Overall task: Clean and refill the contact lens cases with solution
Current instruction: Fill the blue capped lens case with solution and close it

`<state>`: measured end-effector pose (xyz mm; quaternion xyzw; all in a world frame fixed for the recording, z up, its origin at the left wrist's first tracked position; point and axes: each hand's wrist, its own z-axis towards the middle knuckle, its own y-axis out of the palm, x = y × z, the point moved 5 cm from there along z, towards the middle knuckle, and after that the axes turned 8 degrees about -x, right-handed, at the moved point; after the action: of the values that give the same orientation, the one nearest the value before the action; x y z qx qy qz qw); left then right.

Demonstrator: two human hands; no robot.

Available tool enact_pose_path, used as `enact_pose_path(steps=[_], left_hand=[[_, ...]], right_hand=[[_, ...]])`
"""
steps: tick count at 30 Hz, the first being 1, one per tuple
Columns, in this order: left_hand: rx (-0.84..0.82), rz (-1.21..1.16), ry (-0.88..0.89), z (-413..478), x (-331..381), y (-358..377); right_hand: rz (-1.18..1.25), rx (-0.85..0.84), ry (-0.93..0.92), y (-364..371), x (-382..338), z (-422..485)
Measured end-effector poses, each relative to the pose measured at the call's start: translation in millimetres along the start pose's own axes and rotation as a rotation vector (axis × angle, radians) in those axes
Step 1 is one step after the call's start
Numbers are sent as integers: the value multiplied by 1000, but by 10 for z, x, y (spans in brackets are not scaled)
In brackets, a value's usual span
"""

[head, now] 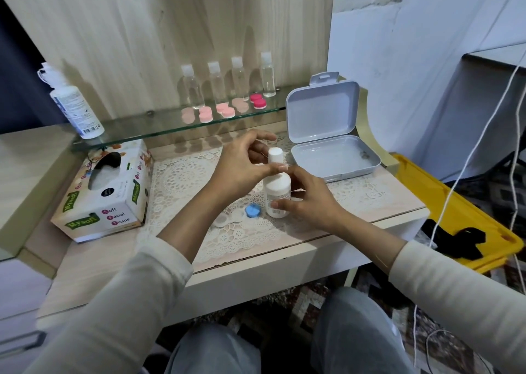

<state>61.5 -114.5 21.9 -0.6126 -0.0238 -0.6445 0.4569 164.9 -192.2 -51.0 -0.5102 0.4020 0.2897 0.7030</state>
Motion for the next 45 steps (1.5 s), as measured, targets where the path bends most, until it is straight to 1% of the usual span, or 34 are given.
enact_pose_path(steps=[4, 5, 7, 9, 10, 15, 16, 19, 21, 28, 31, 33, 35, 37, 39, 42, 45], left_hand=[[-110, -29, 1, -17, -17, 20], [-108, -8, 2, -18, -19, 25], [-43, 22, -5, -20, -20, 22], [26, 5, 0, -14, -13, 12], [33, -10, 4, -11, -9, 11], [-122, -39, 17, -26, -3, 18], [-130, -22, 19, -33, 1, 24], [-29, 62, 24, -30, 13, 18], [20, 61, 25, -19, 15, 9], [-80, -36, 24, -45, -40, -16], [-108, -30, 10, -94, -85, -42], [-76, 10, -6, -149, -161, -105], [-9, 73, -49, -225, -296, -209], [60, 167, -107, -329, -458, -338], [94, 285, -158, -458, -611, -457], [85, 436, -234, -681, -815, -565], [27, 546, -284, -868, -1048, -583]], right_hand=[[-11, 1, 0, -3, 0, 7], [-14, 3, -1, -3, -6, 5], [-9, 7, -6, -2, -13, 1], [0, 10, -6, -1, -12, -3], [1, 10, -5, -1, -7, -2], [-6, 6, -3, -2, 1, 1], [-3, 5, 0, -1, 0, 0], [-5, 2, -2, 0, -10, -2], [-1, -1, 0, 0, -8, -3], [-21, -6, 19, -2, -11, -4], [-18, 2, 21, -7, -32, -13], [-17, 26, 12, -36, -60, -9], [-39, 59, 9, -85, -77, 28], [-59, 106, 22, -149, -85, 103], [-48, 161, 44, -224, -95, 213], [-64, 219, 69, -302, -125, 413], [-60, 273, 112, -309, -116, 611]])
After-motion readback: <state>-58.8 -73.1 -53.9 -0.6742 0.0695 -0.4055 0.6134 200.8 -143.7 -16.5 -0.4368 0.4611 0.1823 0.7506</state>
